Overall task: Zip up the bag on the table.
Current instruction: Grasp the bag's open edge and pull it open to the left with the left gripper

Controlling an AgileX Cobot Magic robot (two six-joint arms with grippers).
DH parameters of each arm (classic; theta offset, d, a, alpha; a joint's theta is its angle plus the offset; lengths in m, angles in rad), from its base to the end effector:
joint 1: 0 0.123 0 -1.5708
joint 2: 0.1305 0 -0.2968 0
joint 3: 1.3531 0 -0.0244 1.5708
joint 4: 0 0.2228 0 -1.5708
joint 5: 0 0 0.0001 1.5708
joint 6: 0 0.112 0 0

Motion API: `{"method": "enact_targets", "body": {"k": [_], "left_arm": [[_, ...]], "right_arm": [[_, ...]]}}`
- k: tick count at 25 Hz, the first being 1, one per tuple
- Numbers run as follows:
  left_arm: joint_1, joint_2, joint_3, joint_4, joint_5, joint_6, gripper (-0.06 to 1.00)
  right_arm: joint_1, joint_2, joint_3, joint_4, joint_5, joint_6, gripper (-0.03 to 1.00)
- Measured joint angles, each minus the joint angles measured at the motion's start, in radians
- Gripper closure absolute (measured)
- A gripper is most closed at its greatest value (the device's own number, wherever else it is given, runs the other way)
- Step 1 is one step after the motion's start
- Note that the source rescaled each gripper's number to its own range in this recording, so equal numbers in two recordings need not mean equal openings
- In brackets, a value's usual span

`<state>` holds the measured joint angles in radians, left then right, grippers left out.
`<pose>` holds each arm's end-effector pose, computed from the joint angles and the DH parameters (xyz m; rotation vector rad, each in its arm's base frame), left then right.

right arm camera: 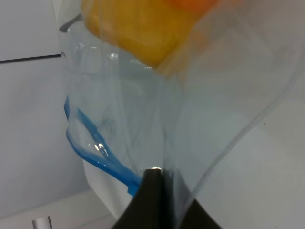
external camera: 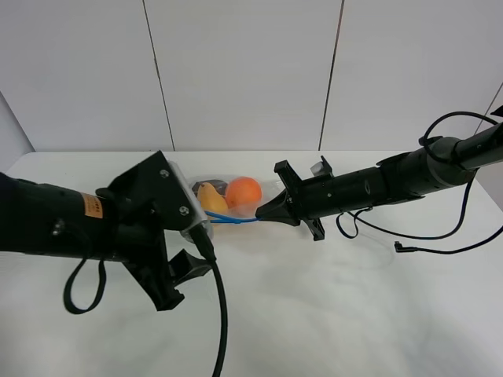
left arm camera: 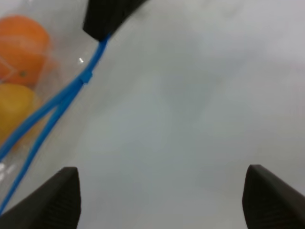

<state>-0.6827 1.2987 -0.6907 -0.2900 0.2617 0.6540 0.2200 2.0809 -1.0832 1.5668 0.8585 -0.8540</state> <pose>0.1837 -0.1601 0.2492 1.2170 2.0135 -0.2391 0.3503 0.1653 0.1420 0.2359 2.5877 1.4420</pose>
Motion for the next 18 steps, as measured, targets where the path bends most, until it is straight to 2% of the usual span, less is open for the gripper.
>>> {"method": "enact_targets", "body": {"k": [9, 18], "left_arm": [[0.000, 0.221, -0.096, 0.000, -0.054, 0.024, -0.06], [0.000, 0.424, -0.201, 0.003, -0.200, 0.088, -0.06]], "right_arm": [[0.000, 0.000, 0.000, -0.008, 0.005, 0.000, 0.97], [0.000, 0.000, 0.000, -0.009, 0.081, 0.000, 0.97]]}}
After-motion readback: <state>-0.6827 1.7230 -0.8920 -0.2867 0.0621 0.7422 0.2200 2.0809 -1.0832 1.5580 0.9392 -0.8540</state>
